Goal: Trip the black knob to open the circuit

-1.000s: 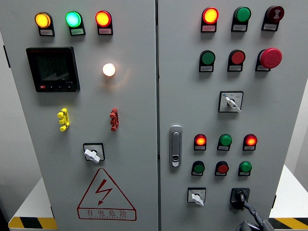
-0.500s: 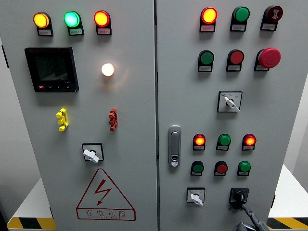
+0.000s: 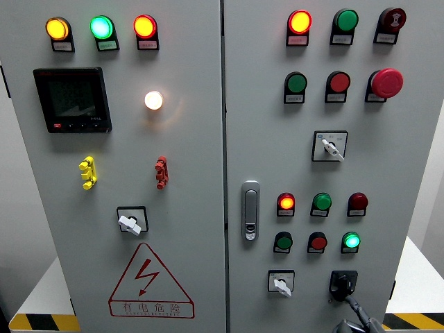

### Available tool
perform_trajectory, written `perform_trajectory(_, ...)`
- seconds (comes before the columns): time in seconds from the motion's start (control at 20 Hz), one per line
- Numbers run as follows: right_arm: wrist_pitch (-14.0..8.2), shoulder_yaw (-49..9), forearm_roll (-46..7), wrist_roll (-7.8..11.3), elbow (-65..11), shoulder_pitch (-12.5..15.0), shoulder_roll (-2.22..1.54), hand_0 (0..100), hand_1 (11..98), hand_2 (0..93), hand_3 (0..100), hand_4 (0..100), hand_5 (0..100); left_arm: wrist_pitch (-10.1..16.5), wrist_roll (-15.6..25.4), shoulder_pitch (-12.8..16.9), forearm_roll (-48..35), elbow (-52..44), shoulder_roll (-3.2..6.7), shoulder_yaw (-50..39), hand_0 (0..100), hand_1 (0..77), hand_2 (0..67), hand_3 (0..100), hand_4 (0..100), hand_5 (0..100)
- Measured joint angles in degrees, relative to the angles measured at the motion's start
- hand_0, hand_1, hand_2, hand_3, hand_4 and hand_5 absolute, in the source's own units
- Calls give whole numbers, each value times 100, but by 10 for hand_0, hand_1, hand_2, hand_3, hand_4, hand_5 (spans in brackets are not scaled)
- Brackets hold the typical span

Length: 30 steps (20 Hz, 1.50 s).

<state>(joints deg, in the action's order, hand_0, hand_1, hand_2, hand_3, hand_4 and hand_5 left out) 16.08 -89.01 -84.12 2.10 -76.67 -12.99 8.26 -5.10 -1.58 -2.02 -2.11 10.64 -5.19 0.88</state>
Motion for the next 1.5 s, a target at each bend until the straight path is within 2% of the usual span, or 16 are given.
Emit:
perform_trajectory(0.55, 0, -35, 0, -42, 58, -2, 6, 1000, 658, 0, 793, 822, 1000, 0, 0, 0, 0, 0, 0, 0, 0, 0, 195, 262, 99, 86)
perform_trajectory(0.65, -7, -68, 8, -42, 96, 4, -28, 1000, 656, 0, 794, 823, 1000, 0, 0, 0, 0, 0, 0, 0, 0, 0, 195, 262, 99, 86)
perform_trajectory(0.95, -95, -135, 95, -32, 132, 3, -163, 1000, 653, 0, 796, 822, 1000, 0, 0, 0, 0, 0, 0, 0, 0, 0, 195, 262, 99, 86)
perform_trajectory(1.2, -96, -182, 104, -25, 73, 97, -252, 1000, 648, 0, 799, 825, 1000, 0, 0, 0, 0, 0, 0, 0, 0, 0, 195, 262, 99, 86)
perform_trajectory(1.3, -101, -186, 101, -25, 19, 228, -257, 1000, 625, 0, 798, 807, 1000, 0, 0, 0, 0, 0, 0, 0, 0, 0, 195, 262, 99, 86)
perform_trajectory(1.35, -103, -187, 99, -25, 2, 297, -257, 1000, 577, 0, 779, 787, 1000, 0, 0, 0, 0, 0, 0, 0, 0, 0, 195, 262, 99, 86)
perform_trajectory(1.4, -103, -187, 99, -25, -11, 368, -257, 1000, 538, 0, 734, 725, 1000, 0, 0, 0, 0, 0, 0, 0, 0, 0, 195, 262, 99, 86)
perform_trajectory(1.45, -103, -187, 98, -25, -37, 437, -257, 1000, 528, 0, 703, 692, 963, 0, 0, 0, 0, 0, 0, 0, 0, 0, 195, 262, 99, 86)
perform_trajectory(1.5, -103, -187, 98, -25, -64, 502, -252, 1000, 524, 0, 632, 596, 859, 0, 0, 0, 0, 0, 0, 0, 0, 0, 195, 262, 99, 86)
